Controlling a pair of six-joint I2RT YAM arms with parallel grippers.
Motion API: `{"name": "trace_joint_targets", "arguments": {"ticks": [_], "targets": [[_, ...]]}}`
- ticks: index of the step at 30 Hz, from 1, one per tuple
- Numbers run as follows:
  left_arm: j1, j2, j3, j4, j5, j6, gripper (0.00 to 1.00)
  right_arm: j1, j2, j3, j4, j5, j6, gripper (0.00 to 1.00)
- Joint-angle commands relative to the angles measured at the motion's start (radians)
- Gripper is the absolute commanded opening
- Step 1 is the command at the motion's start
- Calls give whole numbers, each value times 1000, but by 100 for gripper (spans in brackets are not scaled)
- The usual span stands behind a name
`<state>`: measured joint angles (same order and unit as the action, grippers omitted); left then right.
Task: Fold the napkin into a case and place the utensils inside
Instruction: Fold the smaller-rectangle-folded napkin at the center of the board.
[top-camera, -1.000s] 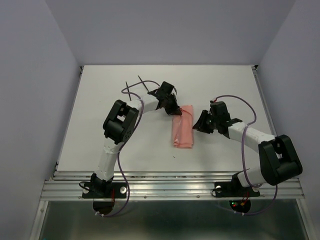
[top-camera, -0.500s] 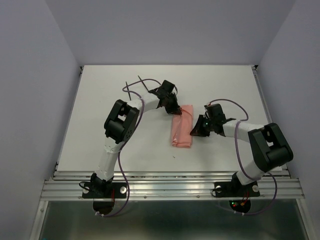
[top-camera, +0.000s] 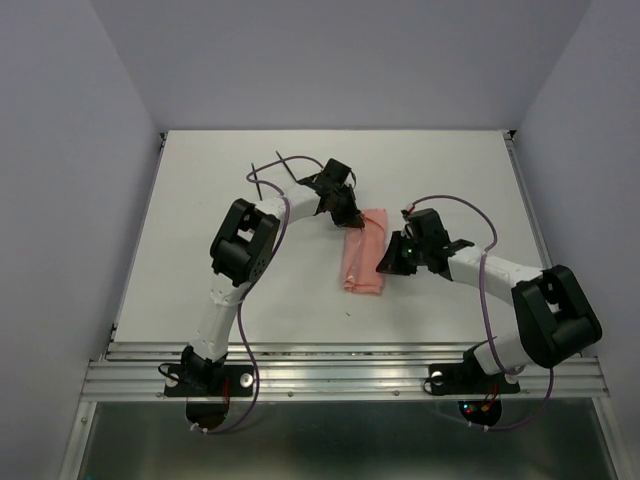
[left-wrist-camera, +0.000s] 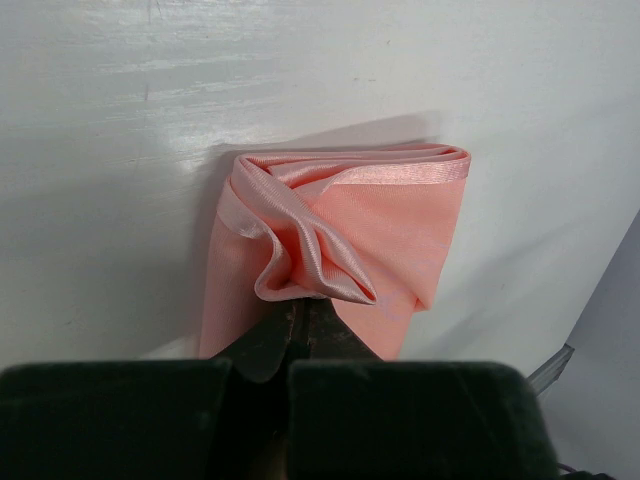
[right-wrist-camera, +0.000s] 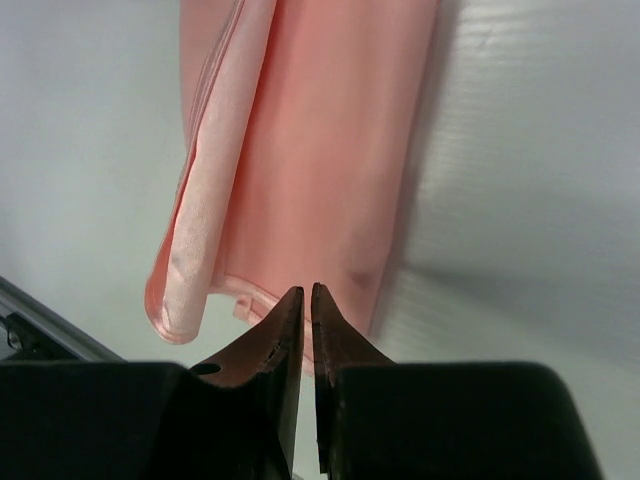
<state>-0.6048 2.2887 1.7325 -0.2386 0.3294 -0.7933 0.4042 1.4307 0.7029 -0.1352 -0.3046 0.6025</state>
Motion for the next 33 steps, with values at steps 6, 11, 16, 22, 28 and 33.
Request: {"name": "trace_joint_targets", "arguments": {"ticks": [6, 11, 16, 22, 28, 33], "targets": [[4, 34, 24, -57, -44, 32, 0, 97, 68, -85, 23, -7, 33, 13], [4, 32, 24, -57, -47, 42, 0, 97, 51, -68, -43, 71, 25, 13], [5, 23, 24, -62, -50, 55, 0, 97, -85, -30, -46, 186, 46, 13], [4, 14, 19, -67, -49, 78, 0, 41, -32, 18, -49, 211, 56, 32], [4, 5, 16, -68, -47, 95, 0, 41, 76, 55, -17, 203, 51, 35], [4, 2, 18, -71, -49, 105, 0, 41, 99, 61, -21, 275, 46, 35]]}}
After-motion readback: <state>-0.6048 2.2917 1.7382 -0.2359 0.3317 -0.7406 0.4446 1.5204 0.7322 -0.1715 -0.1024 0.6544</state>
